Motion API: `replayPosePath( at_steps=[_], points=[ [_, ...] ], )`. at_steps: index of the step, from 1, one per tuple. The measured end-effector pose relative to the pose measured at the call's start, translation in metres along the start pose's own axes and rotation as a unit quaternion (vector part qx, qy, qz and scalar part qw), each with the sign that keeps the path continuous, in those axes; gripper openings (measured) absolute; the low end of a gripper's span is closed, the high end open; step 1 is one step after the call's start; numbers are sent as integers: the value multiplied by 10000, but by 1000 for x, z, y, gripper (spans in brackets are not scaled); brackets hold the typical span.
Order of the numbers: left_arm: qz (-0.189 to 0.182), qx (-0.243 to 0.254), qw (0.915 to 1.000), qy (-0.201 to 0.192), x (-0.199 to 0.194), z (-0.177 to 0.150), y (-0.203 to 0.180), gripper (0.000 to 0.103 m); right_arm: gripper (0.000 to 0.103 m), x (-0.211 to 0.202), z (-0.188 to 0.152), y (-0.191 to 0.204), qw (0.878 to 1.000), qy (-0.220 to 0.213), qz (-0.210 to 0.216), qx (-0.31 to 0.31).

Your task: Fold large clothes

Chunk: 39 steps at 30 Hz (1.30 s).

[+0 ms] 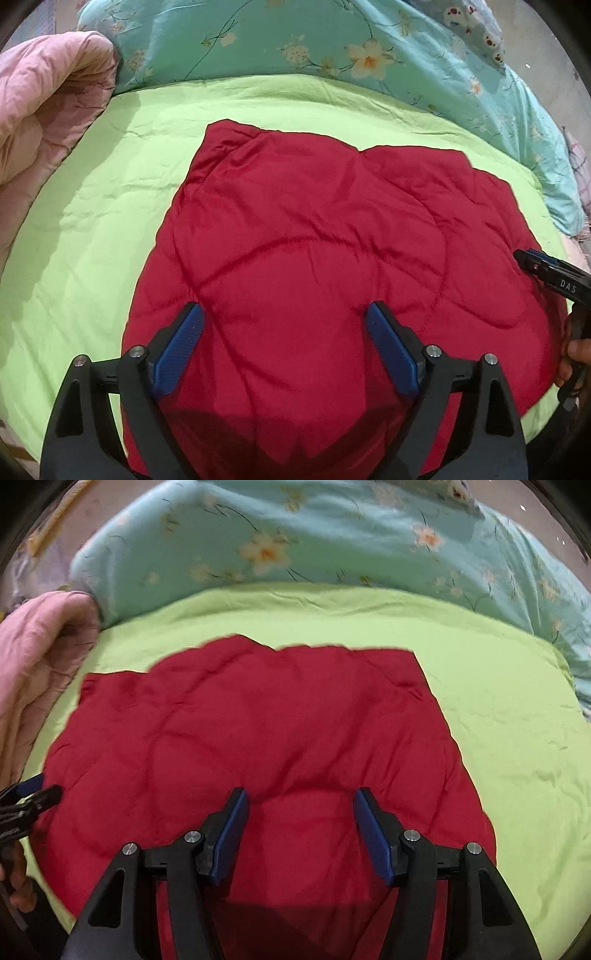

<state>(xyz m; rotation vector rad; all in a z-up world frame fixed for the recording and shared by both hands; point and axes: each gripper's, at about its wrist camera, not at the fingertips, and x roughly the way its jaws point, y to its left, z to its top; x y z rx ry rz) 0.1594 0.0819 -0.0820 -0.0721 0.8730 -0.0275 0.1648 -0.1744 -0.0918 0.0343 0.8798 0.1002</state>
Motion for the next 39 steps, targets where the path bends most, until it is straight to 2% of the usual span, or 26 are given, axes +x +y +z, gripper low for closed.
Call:
replayPosePath(
  at_steps=[2, 8, 19, 26, 35, 39],
  points=[
    [81, 21, 10000, 21, 6, 4, -2, 93, 59, 15, 7, -10, 9998, 134, -26, 145],
    [243, 75, 9997, 57, 25, 14, -7, 96, 59, 31, 9, -28, 9991, 190, -199, 320],
    [370, 207, 9990, 107, 34, 19, -13, 98, 59, 37, 12, -30, 9986, 135, -259, 440],
    [423, 248, 9988, 18, 8, 14, -11, 98, 60, -6, 7, -34, 9973, -194, -106, 698],
    [358, 388, 9985, -175, -31, -6, -17, 98, 62, -61, -33, -29, 9976, -349, 170, 579],
    [124, 306, 9993, -196, -46, -22, -16, 98, 62, -79, -53, -22, 9972, -431, 318, 519]
  ],
)
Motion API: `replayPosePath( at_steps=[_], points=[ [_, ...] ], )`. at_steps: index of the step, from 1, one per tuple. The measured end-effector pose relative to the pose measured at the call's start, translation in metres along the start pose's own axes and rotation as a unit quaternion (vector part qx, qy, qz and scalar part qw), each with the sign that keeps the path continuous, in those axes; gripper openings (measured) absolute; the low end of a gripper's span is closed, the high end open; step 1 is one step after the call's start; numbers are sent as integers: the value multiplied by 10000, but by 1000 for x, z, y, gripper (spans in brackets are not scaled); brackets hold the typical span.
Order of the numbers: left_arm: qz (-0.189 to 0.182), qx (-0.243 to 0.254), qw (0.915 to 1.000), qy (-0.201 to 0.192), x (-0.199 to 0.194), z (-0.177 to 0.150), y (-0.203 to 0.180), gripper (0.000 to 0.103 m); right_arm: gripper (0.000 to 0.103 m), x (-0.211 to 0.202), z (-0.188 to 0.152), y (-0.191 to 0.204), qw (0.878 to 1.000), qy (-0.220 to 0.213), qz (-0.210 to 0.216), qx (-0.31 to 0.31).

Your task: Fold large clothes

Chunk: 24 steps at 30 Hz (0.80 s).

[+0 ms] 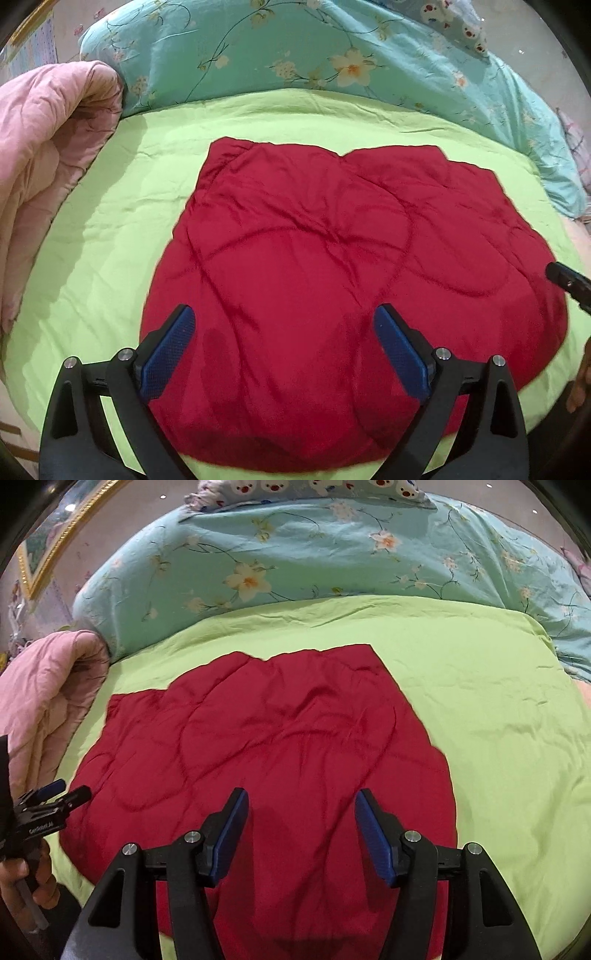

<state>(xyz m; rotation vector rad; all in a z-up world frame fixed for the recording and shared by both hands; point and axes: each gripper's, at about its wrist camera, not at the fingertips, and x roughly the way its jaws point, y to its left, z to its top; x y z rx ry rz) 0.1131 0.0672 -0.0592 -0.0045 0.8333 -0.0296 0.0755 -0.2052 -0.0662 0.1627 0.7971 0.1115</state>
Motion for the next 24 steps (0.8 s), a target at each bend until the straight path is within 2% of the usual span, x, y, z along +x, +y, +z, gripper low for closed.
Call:
replayPosePath(
  at_steps=[2, 7, 9, 13, 18, 24],
  points=[
    [-92, 5, 9999, 46, -3, -12, -2, 98, 62, -7, -8, 4, 9999, -2, 61, -97],
    [-244, -111, 9995, 180, 10, -26, -1, 100, 62, 12, -23, -5, 9993, 309, -162, -116],
    [-216, -83, 9996, 177, 15, -26, -3, 103, 64, 18, -25, -11, 9992, 353, -168, 2],
    [-123, -57, 9997, 186, 17, -28, -5, 103, 66, 26, -28, -15, 9993, 325, -180, 78],
    [-108, -67, 9998, 153, 4, -34, -3, 103, 66, 7, -29, -12, 9995, 222, -155, 188],
    [-343, -171, 9992, 133, -16, -45, -1, 103, 67, -23, -40, -8, 9998, 95, 9, 193]
  ],
)
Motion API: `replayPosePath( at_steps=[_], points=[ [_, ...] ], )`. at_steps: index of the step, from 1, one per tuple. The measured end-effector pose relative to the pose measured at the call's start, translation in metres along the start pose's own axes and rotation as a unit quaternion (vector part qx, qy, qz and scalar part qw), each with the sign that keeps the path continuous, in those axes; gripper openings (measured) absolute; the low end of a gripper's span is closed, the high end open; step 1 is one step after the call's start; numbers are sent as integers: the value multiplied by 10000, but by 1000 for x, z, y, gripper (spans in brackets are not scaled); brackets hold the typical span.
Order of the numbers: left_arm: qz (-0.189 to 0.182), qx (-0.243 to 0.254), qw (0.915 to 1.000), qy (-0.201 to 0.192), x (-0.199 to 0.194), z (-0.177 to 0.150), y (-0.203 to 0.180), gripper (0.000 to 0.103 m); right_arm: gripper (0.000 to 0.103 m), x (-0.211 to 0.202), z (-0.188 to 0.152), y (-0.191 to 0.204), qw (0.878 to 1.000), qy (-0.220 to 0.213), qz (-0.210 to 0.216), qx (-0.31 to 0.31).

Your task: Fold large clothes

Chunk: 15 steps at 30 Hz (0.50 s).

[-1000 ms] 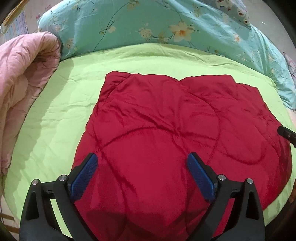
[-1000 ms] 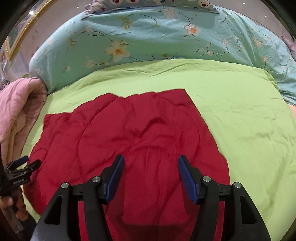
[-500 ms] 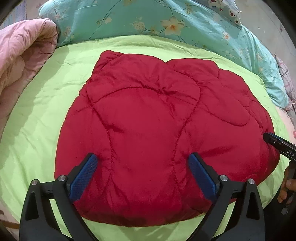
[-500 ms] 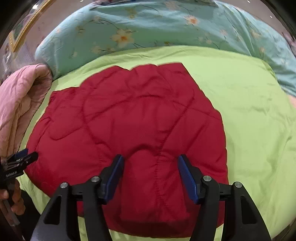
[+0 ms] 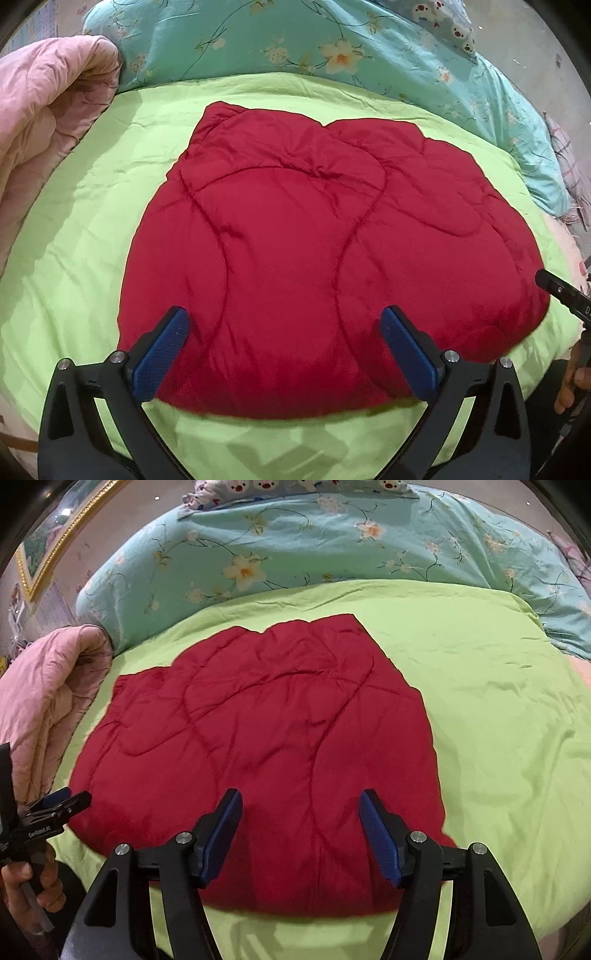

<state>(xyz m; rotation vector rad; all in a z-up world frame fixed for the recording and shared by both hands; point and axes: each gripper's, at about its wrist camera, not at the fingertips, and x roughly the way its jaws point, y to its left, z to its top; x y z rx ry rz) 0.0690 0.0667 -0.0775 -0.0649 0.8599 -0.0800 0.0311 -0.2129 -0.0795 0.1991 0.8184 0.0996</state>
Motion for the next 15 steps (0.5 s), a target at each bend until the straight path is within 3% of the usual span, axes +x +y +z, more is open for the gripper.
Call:
replayPosePath(
  at_steps=[8, 15],
  points=[
    [-79, 121, 9999, -5, -22, -23, -6, 103, 68, -28, -28, 10, 9998, 16, 178, -108],
    [119, 177, 9989, 421, -21, -53, -12, 103, 73, -35, -58, 23, 9991, 269, 248, -234]
  ],
)
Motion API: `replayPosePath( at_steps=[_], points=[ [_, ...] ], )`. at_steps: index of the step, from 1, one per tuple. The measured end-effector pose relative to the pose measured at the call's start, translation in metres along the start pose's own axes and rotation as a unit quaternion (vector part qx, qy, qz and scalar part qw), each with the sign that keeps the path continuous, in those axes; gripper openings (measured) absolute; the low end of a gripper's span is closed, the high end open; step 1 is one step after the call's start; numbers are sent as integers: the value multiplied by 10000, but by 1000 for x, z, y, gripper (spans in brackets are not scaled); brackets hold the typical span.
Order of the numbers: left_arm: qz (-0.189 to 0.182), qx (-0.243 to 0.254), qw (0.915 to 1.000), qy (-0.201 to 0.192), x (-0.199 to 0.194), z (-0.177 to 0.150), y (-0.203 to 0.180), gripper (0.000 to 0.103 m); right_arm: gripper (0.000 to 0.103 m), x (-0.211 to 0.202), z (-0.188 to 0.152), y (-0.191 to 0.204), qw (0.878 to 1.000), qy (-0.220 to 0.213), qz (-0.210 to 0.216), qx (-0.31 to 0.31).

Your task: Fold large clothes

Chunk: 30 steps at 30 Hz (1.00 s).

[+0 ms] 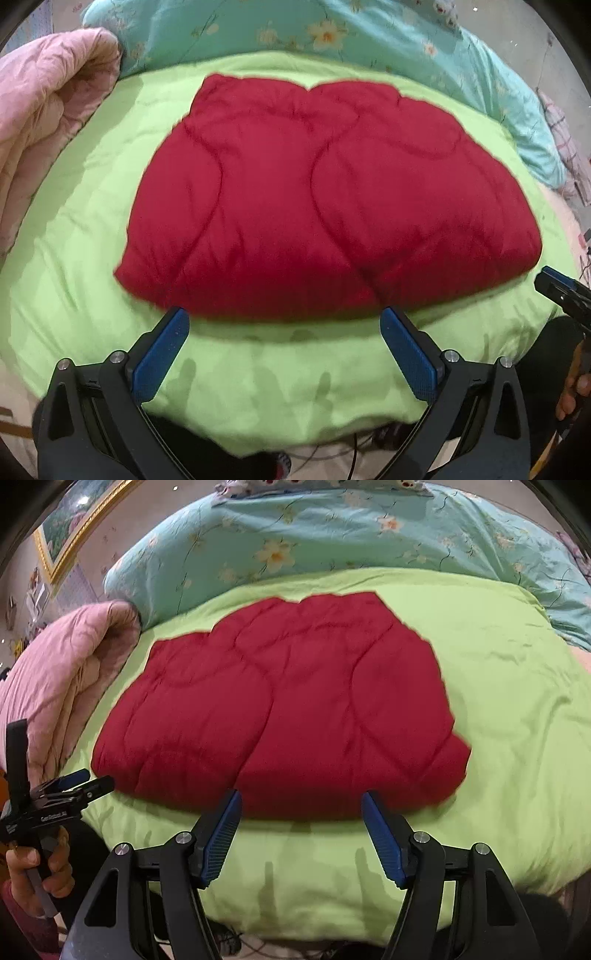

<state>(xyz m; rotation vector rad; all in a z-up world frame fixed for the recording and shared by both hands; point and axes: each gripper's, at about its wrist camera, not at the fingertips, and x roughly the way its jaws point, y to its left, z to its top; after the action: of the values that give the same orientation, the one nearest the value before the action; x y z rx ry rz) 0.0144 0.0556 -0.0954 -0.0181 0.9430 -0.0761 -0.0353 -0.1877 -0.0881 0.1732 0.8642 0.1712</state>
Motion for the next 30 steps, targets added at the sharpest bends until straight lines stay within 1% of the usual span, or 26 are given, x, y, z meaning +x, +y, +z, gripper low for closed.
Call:
replayPosePath(
  at_steps=[2, 4, 6, 7, 11, 14, 17, 19, 23, 24, 26, 30],
  points=[
    [66, -5, 9999, 117, 1, -9, -1, 103, 76, 0, -11, 6, 9999, 114, -41, -81],
    [125, 23, 9997, 197, 0, -16, -2, 103, 77, 0, -19, 10, 9997, 202, -29, -145],
    [307, 45, 9991, 291, -1, -22, -3, 103, 81, -1, -28, 13, 9993, 308, -20, -197],
    [328, 59, 9989, 316, -1, -24, -2, 103, 82, -1, -33, 15, 9991, 356, -41, -234],
    [273, 70, 9995, 155, -12, -29, -3, 103, 84, -5, -43, 19, 9986, 445, -52, -290],
    [274, 175, 9994, -99, -27, -27, -4, 103, 87, -10, -46, 21, 9985, 455, -26, -297],
    [262, 342, 9987, -281, -44, -21, -7, 103, 87, -20, -43, 26, 9986, 379, 0, -364],
    [190, 381, 9983, -402, -57, -16, -6, 103, 88, -28, -37, 30, 9986, 296, 13, -429],
    [100, 334, 9973, -640, -80, -5, -4, 103, 95, -54, -22, 39, 9982, -22, 18, -592],
    [108, 314, 9973, -660, -82, -3, -3, 103, 98, -57, -19, 41, 9981, -73, 11, -616],
    [151, 291, 9972, -672, -81, -3, -1, 103, 100, -66, -14, 43, 9977, -182, -20, -657],
    [224, 211, 9981, -538, -65, -3, 5, 103, 100, -61, -10, 42, 9978, -156, 19, -646]
  ],
)
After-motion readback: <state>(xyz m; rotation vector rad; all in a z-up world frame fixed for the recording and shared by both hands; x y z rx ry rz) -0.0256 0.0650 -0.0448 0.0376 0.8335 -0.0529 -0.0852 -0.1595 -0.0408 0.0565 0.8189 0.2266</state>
